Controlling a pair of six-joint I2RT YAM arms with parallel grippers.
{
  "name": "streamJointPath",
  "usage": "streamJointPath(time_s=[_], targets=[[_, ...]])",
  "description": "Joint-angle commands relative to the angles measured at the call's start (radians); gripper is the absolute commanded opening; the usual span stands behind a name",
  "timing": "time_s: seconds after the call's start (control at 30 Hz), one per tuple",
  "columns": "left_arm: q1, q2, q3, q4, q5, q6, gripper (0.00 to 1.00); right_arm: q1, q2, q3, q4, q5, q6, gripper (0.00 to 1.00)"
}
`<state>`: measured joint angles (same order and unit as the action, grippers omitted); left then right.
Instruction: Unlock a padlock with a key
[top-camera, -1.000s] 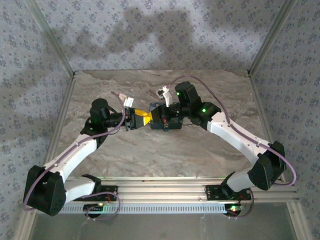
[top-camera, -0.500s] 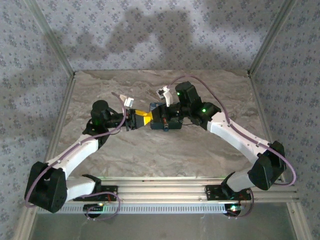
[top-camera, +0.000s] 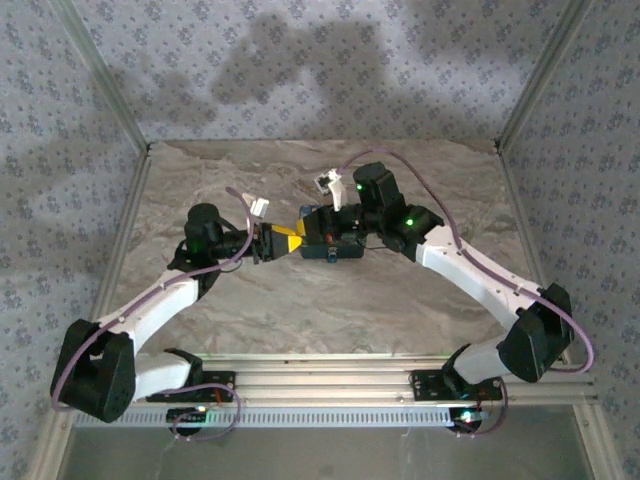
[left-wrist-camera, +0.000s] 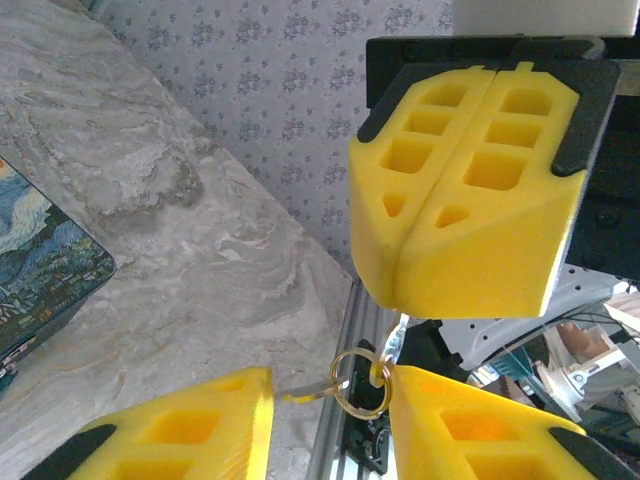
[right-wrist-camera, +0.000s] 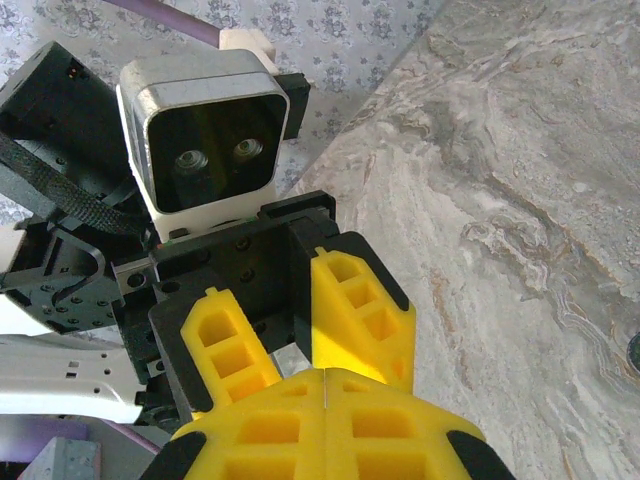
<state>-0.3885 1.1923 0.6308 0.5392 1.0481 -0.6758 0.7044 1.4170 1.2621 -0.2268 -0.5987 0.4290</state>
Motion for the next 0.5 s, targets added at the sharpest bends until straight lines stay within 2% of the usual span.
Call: streamJointPath(time_s=[0.0,0.47], targets=[[-0.001,-0.004,0.017,0.043,0.015,-0.006,0.34,0.003,-0.014,-0.004,0.036,-0.019,0.011,0.0],[0.002,-0.017,0.021,0.048,0.006,-0.014,0.35,0.008,-0.003,-0.007,0.032,-0.03,0.004,0.0]])
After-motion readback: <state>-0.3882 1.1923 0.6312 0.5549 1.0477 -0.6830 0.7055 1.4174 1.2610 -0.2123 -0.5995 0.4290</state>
